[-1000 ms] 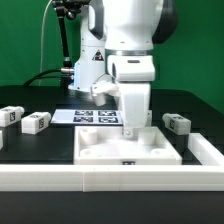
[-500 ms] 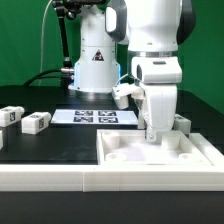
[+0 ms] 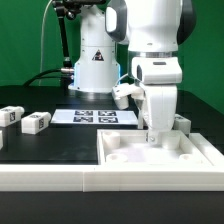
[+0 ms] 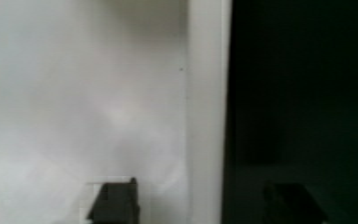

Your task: Assemble one leg

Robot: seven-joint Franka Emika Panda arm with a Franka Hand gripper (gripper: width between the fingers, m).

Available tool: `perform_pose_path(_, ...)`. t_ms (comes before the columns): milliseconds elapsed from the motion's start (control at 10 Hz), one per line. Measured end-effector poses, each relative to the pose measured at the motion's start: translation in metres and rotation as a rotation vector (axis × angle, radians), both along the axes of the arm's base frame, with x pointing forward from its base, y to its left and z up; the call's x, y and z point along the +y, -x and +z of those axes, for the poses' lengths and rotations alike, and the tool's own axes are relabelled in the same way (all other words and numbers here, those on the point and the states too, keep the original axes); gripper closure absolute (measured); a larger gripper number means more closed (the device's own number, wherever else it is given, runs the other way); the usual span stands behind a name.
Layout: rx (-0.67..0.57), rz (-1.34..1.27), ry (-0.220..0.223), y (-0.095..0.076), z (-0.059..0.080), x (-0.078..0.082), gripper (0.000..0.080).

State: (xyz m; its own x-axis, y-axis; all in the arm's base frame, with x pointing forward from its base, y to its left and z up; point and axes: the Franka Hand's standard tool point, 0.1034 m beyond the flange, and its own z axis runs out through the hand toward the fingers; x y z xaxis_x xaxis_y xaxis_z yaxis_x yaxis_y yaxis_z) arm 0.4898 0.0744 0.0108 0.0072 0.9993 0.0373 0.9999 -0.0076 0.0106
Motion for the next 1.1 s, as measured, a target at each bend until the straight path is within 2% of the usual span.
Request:
perform_pose_path(100,0.0,0.0,0.0,0.0,0.0,0.0,0.0426)
perform_pose_path(200,0.0,-0.001,0.0,0.0,0.0,0.0,0.0245)
perform_pose_path(300,0.0,-0.001,0.0,0.0,0.0,-0.001,0.0176)
perform_pose_path(800,-0.002,-0.009,0.001,-0.001,0.002,0.0,0.0151)
perform_pose_path(1100,-0.033,-0.109,0.009,0.006,0.038,0.014,0.0151)
